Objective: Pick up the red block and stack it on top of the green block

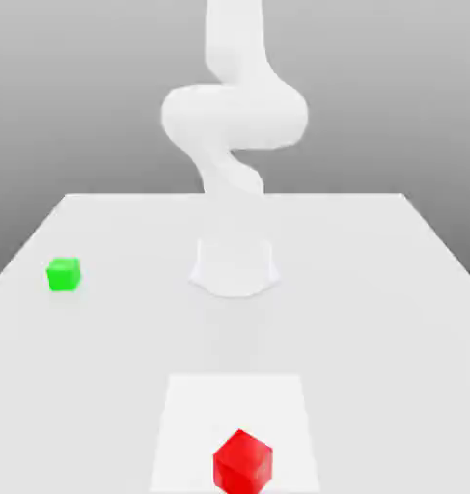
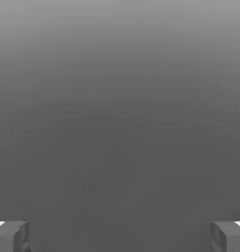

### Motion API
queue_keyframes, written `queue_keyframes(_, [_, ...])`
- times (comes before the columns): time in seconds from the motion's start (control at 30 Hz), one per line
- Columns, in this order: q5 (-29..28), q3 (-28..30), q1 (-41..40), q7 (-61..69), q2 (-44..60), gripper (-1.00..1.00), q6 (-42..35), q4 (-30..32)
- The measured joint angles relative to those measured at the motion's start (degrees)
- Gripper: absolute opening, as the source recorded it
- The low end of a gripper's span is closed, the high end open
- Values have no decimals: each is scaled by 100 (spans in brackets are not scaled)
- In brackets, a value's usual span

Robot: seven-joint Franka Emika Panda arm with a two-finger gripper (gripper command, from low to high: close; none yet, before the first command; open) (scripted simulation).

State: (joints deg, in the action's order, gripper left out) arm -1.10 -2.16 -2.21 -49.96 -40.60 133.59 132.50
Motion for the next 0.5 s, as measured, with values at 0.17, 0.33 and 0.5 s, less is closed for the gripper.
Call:
queue_keyframes(0.17, [-260,-405,-406,-868,1076,0,368,147])
queue_keyframes(0.33, [-543,-703,-708,-1734,2123,0,723,288])
queue_keyframes(0.5, [-792,-842,-859,-2571,3167,0,1079,430])
